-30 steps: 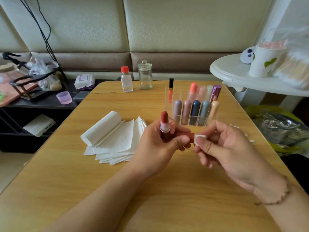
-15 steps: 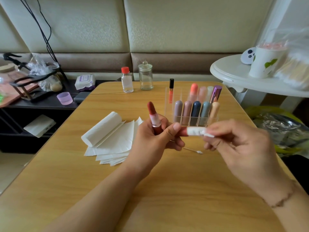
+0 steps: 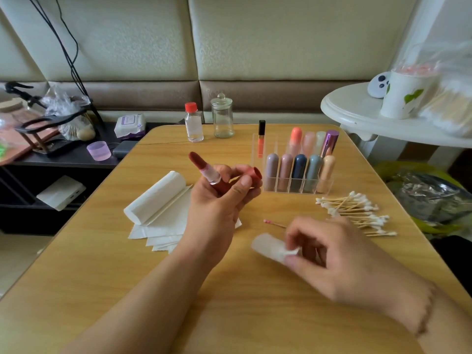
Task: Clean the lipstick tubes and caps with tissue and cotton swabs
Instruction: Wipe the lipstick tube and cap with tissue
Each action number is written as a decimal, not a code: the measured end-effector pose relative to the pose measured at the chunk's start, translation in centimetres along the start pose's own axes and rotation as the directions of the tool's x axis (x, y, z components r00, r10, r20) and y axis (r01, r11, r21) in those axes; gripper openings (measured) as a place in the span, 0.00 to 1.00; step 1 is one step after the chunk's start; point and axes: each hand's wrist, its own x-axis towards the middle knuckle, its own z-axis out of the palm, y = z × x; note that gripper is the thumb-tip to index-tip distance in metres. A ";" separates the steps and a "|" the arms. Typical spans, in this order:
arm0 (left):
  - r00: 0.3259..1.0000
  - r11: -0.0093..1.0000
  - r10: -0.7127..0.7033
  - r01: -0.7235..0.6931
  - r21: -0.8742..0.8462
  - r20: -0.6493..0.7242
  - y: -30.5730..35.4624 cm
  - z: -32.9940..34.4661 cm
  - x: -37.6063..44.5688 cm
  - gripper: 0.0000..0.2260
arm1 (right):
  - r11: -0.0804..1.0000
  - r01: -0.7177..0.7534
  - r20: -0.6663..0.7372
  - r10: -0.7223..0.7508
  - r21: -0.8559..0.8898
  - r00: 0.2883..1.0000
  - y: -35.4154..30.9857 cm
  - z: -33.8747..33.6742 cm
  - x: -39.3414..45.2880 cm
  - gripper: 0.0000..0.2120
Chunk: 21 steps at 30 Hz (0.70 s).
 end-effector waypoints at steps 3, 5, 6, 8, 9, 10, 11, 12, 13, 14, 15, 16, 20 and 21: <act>0.999 0.999 -0.016 0.015 0.037 0.028 -0.1 0.0 -0.2 0.10 | 0.948 0.062 0.149 -0.016 -0.311 0.989 -0.6 0.2 -0.1 0.11; 0.999 0.999 -0.012 0.010 0.049 0.032 -0.2 0.0 -0.2 0.10 | 0.953 0.064 0.093 -0.038 -0.298 0.995 -0.6 -0.1 0.0 0.15; 1.000 0.999 -0.010 0.009 0.051 0.028 -0.2 0.1 -0.2 0.10 | 0.968 0.042 0.005 -0.042 -0.248 0.999 -0.2 -0.3 0.0 0.15; 1.000 0.998 -0.009 0.008 0.058 0.024 -0.1 0.2 -0.2 0.10 | 0.977 -0.033 -0.196 -0.009 -0.211 0.981 0.6 -0.4 0.2 0.10; 0.999 0.998 -0.009 0.007 0.063 0.031 -0.1 0.2 -0.3 0.10 | 0.958 -0.086 -0.247 0.016 -0.274 0.969 0.9 -0.5 0.4 0.08; 0.999 0.998 -0.009 0.006 0.068 0.041 -0.1 0.3 -0.3 0.10 | 0.925 -0.139 -0.265 0.044 -0.354 0.963 1.1 -0.3 0.6 0.07; 0.999 0.997 -0.011 0.007 0.074 0.052 -0.1 0.3 -0.3 0.11 | 0.890 -0.185 -0.254 0.082 -0.418 0.964 1.3 0.0 0.8 0.07; 0.998 0.997 -0.016 0.011 0.080 0.063 -0.1 0.4 -0.4 0.12 | 0.866 -0.214 -0.222 0.123 -0.452 0.967 1.4 0.3 0.9 0.08; 0.997 0.996 -0.021 0.014 0.089 0.074 -0.2 0.4 -0.5 0.13 | 0.858 -0.226 -0.195 0.150 -0.462 0.969 1.5 0.5 1.0 0.08; 0.996 0.995 -0.024 0.015 0.100 0.084 -0.2 0.4 -0.5 0.12 | 0.857 -0.222 -0.186 0.151 -0.464 0.971 1.7 0.8 1.0 0.09; 0.995 0.994 -0.029 0.019 0.108 0.095 -0.3 0.4 -0.6 0.11 | 0.856 -0.211 -0.190 0.135 -0.473 0.973 1.7 0.9 1.0 0.09; 0.993 0.993 -0.039 0.027 0.111 0.109 -0.4 0.4 -0.6 0.10 | 0.851 -0.195 -0.216 0.099 -0.487 0.971 1.8 1.0 1.0 0.10; 0.965 0.991 -0.110 0.088 0.103 0.240 -0.3 0.4 -0.8 0.10 | 0.989 -0.095 -0.416 0.038 -0.116 0.909 1.4 0.8 1.2 0.20; 0.948 0.989 -0.129 0.102 0.107 0.291 -0.2 0.5 -0.9 0.10 | 0.998 -0.041 -0.421 0.061 0.055 0.905 1.1 0.7 1.3 0.22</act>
